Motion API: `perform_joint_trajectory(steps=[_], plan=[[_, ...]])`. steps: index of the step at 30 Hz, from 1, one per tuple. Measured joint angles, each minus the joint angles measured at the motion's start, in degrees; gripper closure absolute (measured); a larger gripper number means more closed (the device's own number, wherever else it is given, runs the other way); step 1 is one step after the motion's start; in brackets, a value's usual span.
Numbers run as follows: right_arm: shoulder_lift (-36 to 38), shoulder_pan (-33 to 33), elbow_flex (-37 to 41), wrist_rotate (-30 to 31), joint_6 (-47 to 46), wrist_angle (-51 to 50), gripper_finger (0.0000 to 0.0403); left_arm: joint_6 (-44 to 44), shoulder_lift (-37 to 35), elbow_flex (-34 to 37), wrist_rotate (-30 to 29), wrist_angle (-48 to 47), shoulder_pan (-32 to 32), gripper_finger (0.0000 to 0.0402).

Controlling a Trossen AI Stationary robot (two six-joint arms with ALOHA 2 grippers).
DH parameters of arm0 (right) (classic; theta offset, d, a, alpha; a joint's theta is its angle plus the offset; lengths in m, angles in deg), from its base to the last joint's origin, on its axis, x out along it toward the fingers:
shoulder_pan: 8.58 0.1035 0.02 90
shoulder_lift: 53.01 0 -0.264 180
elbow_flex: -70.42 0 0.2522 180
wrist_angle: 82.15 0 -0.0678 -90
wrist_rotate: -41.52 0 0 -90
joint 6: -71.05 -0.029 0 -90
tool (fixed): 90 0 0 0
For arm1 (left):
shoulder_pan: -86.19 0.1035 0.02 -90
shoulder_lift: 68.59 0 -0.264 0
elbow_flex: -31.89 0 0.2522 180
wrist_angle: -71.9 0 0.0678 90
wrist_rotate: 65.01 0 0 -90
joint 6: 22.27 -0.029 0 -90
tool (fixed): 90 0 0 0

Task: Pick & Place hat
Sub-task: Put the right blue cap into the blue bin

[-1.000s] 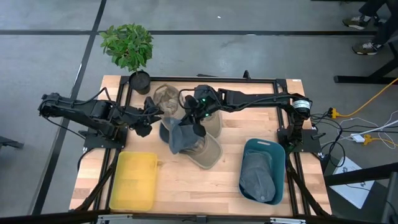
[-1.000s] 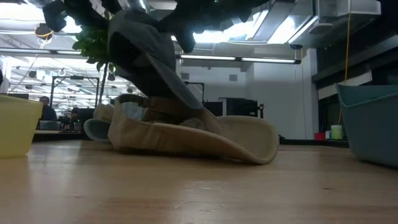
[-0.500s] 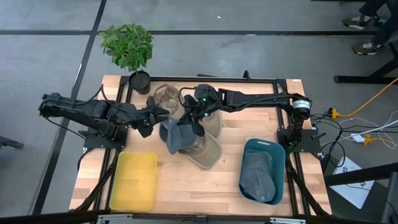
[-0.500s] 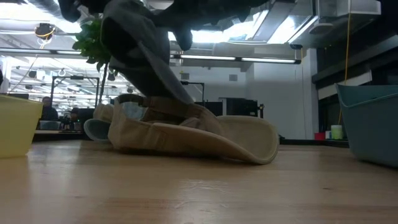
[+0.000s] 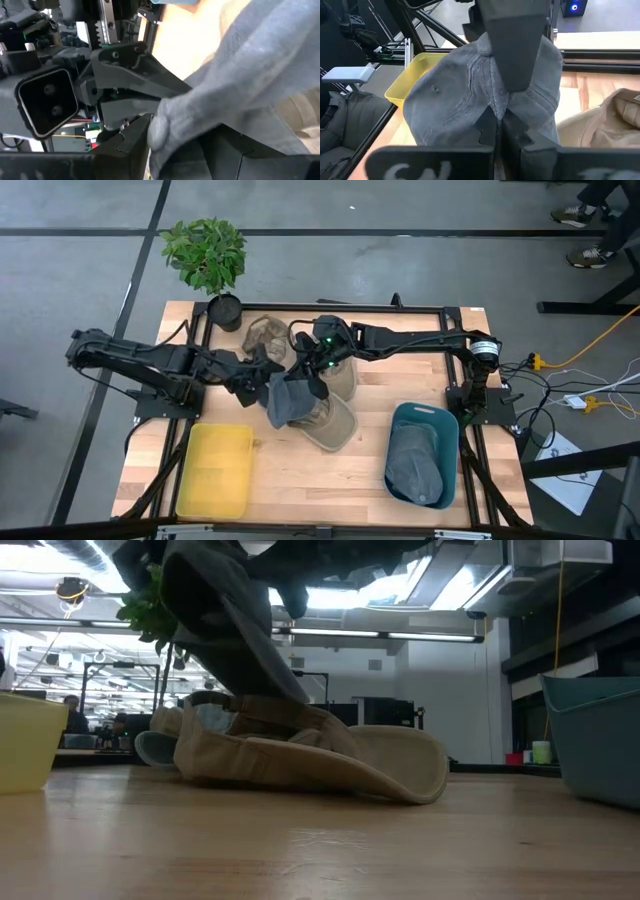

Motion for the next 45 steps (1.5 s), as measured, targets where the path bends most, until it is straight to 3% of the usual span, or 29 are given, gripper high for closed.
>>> perform_joint_trajectory(steps=[6, 14, 20, 32, 35, 45], plan=[[0.00, 0.00, 0.00, 0.01, 0.00, -0.15, 0.0395, 3.82, 0.51, 0.00, 0.39, 0.14, 0.08, 0.0277], [0.00, -0.04, 0.00, 2.42, 1.81, -0.37, 0.0372, 12.19, 0.51, 0.07, 0.19, -1.26, 0.09, 0.0388], [0.00, -0.04, -0.02, 7.00, 1.31, -0.65, 0.0330, 18.10, 0.51, 0.07, -2.69, -1.99, 0.09, 0.0390], [0.07, -0.46, -0.78, 7.63, 3.18, 0.59, 0.0195, 33.79, 0.51, 0.07, -11.36, -12.51, 0.05, 0.0391], [0.22, 0.18, -1.24, 11.88, 5.39, 2.07, 0.0183, 34.09, 0.05, 0.07, -14.62, -12.42, 0.05, 0.0390], [-0.02, 5.61, -1.25, 34.71, 15.66, 6.79, 0.0181, 42.30, -6.26, 0.04, -28.20, -12.53, -0.02, 0.0391]])
